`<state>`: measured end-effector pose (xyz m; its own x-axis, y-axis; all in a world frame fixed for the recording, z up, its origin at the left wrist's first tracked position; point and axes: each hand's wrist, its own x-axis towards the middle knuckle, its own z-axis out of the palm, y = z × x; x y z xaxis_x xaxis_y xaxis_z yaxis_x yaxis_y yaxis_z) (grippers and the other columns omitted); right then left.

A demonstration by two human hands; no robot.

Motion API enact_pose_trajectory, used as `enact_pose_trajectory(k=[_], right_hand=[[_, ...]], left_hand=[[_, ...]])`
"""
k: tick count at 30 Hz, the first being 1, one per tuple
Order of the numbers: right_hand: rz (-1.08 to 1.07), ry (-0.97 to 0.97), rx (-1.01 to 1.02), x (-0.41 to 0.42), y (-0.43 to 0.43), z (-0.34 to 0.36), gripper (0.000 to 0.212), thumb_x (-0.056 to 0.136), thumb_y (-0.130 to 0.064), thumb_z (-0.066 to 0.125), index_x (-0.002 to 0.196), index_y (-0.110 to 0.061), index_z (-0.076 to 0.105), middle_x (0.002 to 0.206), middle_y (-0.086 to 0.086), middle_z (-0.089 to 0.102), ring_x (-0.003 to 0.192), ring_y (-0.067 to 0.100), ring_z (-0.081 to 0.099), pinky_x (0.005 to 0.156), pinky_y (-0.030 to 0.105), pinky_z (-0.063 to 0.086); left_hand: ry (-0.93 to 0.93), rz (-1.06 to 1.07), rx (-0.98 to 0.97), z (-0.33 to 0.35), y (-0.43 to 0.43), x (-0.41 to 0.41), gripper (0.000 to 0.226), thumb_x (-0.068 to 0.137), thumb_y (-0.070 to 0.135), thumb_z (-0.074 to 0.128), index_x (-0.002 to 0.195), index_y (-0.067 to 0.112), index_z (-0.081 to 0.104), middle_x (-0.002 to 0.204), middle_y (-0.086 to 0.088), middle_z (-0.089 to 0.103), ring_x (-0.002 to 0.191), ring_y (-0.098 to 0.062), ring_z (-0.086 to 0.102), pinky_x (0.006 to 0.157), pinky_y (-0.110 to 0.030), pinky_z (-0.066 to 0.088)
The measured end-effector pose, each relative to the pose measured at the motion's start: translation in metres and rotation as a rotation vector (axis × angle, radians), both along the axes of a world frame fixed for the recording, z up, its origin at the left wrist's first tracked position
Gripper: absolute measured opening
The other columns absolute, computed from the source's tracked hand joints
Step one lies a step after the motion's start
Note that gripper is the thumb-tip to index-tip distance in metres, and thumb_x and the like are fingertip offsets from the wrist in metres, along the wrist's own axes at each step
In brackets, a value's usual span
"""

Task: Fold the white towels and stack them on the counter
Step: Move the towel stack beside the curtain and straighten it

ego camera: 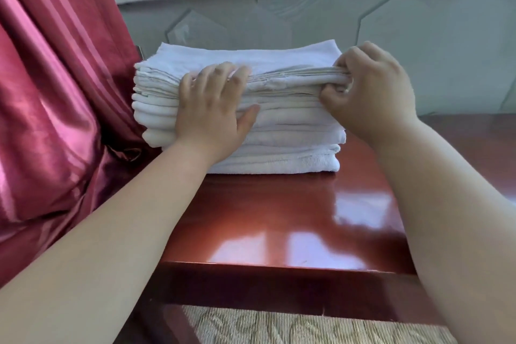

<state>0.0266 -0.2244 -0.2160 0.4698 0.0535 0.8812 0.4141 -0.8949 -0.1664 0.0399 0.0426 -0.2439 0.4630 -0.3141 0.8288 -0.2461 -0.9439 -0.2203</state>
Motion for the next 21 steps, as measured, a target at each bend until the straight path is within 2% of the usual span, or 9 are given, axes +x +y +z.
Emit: enact_pose_trajectory(k=[3, 5, 8, 10, 12, 14, 17, 21], right_hand=[[-0.045, -0.048, -0.039, -0.006, 0.004, -0.007, 0.039, 0.078, -0.034, 0.054, 0.108, -0.011, 0.065, 0.112, 0.009, 0.062, 0.108, 0.037, 0.054, 0.089, 0.044, 0.043], [-0.013, -0.169, -0.082, -0.013, 0.014, -0.007, 0.038, 0.078, -0.030, 0.060, 0.111, -0.011, 0.063, 0.119, 0.011, 0.060, 0.113, 0.038, 0.053, 0.093, 0.045, 0.042], [0.104, -0.307, -0.331, -0.022, 0.034, -0.012, 0.015, 0.082, -0.020, 0.062, 0.093, -0.010, 0.064, 0.095, 0.009, 0.063, 0.090, 0.036, 0.058, 0.080, 0.045, 0.048], [0.136, -0.246, -0.549, -0.025, 0.032, -0.026, 0.009, 0.086, -0.017, 0.059, 0.087, -0.010, 0.064, 0.080, 0.008, 0.061, 0.075, 0.035, 0.058, 0.065, 0.045, 0.049], [0.097, -0.178, -0.680, -0.023, 0.013, -0.039, 0.013, 0.090, -0.020, 0.061, 0.092, -0.009, 0.066, 0.083, 0.011, 0.061, 0.075, 0.036, 0.059, 0.063, 0.046, 0.048], [0.051, -0.118, -0.726, -0.021, -0.006, -0.051, 0.017, 0.092, -0.024, 0.065, 0.094, -0.007, 0.066, 0.082, 0.012, 0.060, 0.071, 0.037, 0.059, 0.060, 0.044, 0.047], [0.019, 0.011, -0.608, -0.023, -0.013, -0.071, 0.025, 0.087, -0.026, 0.075, 0.101, -0.007, 0.066, 0.072, 0.008, 0.061, 0.055, 0.035, 0.058, 0.049, 0.035, 0.042], [-0.058, 0.040, -0.492, -0.018, -0.011, -0.080, 0.031, 0.082, -0.026, 0.078, 0.093, -0.008, 0.056, 0.062, 0.008, 0.058, 0.043, 0.032, 0.051, 0.049, 0.027, 0.025]], left_hand=[[0.036, -0.119, -0.012, -0.003, 0.015, -0.005, 0.069, 0.095, 0.057, 0.052, 0.151, 0.019, 0.039, 0.152, -0.010, 0.045, 0.140, -0.033, 0.041, 0.117, -0.054, 0.027], [-0.041, -0.208, -0.031, -0.006, 0.026, -0.011, 0.056, 0.092, 0.052, 0.065, 0.133, 0.017, 0.052, 0.148, -0.011, 0.049, 0.136, -0.033, 0.044, 0.113, -0.052, 0.032], [-0.210, -0.155, 0.040, -0.022, 0.040, -0.021, 0.025, 0.090, 0.041, 0.075, 0.095, 0.018, 0.068, 0.125, -0.006, 0.063, 0.112, -0.032, 0.055, 0.091, -0.046, 0.038], [-0.238, -0.105, 0.019, -0.029, 0.046, -0.024, 0.019, 0.089, 0.034, 0.078, 0.086, 0.017, 0.069, 0.106, -0.004, 0.065, 0.094, -0.032, 0.057, 0.081, -0.044, 0.041], [-0.185, -0.152, 0.018, -0.027, 0.046, -0.025, 0.019, 0.086, 0.032, 0.079, 0.083, 0.015, 0.069, 0.094, -0.004, 0.064, 0.084, -0.030, 0.058, 0.075, -0.043, 0.042], [-0.088, -0.213, 0.112, -0.028, 0.040, -0.029, 0.019, 0.084, 0.032, 0.082, 0.086, 0.015, 0.072, 0.087, -0.003, 0.065, 0.079, -0.028, 0.061, 0.070, -0.040, 0.043], [0.015, -0.150, 0.250, -0.036, 0.025, -0.035, 0.028, 0.081, 0.032, 0.082, 0.101, 0.014, 0.074, 0.091, -0.006, 0.067, 0.078, -0.031, 0.066, 0.068, -0.041, 0.046], [-0.065, -0.057, 0.349, -0.039, 0.033, -0.040, 0.019, 0.086, 0.015, 0.074, 0.106, 0.013, 0.073, 0.095, -0.010, 0.069, 0.065, -0.030, 0.064, 0.053, -0.038, 0.049]])
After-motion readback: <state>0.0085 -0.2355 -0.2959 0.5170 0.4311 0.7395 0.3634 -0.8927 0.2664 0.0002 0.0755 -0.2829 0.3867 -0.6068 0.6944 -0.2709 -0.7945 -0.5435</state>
